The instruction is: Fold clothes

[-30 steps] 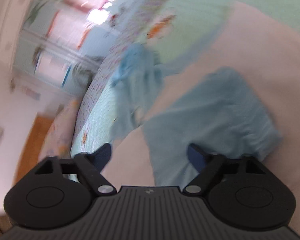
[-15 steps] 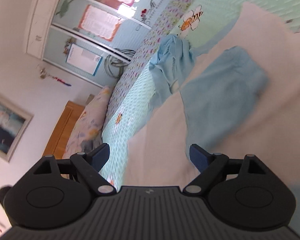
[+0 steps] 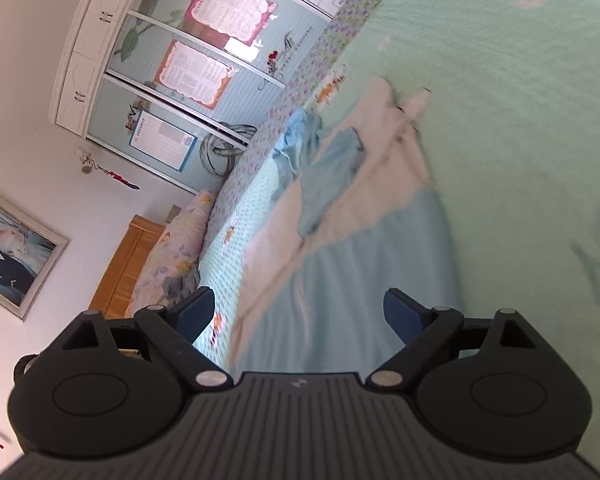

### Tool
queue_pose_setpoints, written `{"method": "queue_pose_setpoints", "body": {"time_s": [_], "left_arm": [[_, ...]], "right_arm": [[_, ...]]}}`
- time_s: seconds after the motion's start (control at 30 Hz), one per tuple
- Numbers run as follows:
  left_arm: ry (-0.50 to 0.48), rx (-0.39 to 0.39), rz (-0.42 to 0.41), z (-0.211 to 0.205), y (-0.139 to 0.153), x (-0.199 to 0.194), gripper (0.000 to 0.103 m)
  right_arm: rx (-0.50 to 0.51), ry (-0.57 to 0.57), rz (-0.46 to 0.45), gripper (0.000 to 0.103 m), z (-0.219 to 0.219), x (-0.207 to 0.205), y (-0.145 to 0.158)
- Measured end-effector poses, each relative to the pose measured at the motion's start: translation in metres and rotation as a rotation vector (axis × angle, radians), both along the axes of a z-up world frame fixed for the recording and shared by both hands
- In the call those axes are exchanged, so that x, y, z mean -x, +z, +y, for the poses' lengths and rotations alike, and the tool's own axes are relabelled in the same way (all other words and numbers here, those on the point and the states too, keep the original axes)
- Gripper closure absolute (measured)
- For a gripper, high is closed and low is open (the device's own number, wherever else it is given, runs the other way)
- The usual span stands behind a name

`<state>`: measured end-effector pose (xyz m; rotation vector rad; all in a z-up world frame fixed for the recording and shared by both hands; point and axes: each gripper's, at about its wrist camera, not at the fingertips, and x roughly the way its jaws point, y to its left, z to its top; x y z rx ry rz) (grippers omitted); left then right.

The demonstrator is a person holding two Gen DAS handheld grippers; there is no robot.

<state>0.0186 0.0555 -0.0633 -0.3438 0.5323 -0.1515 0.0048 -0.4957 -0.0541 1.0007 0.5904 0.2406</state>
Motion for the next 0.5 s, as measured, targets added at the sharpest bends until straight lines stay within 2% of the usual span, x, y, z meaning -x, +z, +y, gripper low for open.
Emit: {"method": "queue_pose_setpoints", "body": {"time_s": [0.1, 0.17, 0.23, 0.4, 0.5], "left_arm": [[-0.094, 0.063, 0.07, -0.005, -0.001, 0.027, 0.001], [-0.134, 0.071, 0.104, -0.009, -0.001, 0.036, 0.001], [-0.151, 0.061, 0.123, -0.013, 0.0, 0.042, 0.001], [-0.176, 0.108, 0.216, -0.019, -0.009, 0.043, 0.001], [-0.183, 0.106, 0.254, -0.023, -0.015, 0.044, 0.001]], "right_arm": [[-0.041, 0.01, 0.031, 0.011, -0.002, 0.02, -0.017], [-0.063, 0.019, 0.046, 0.011, -0.004, 0.033, -0.025], [-0.081, 0.028, 0.056, 0.011, -0.005, 0.046, -0.031], [-0.108, 0.024, 0.064, 0.011, -0.004, 0.074, -0.041], [-0.12, 0.022, 0.063, 0.011, -0.003, 0.084, -0.044]]}}
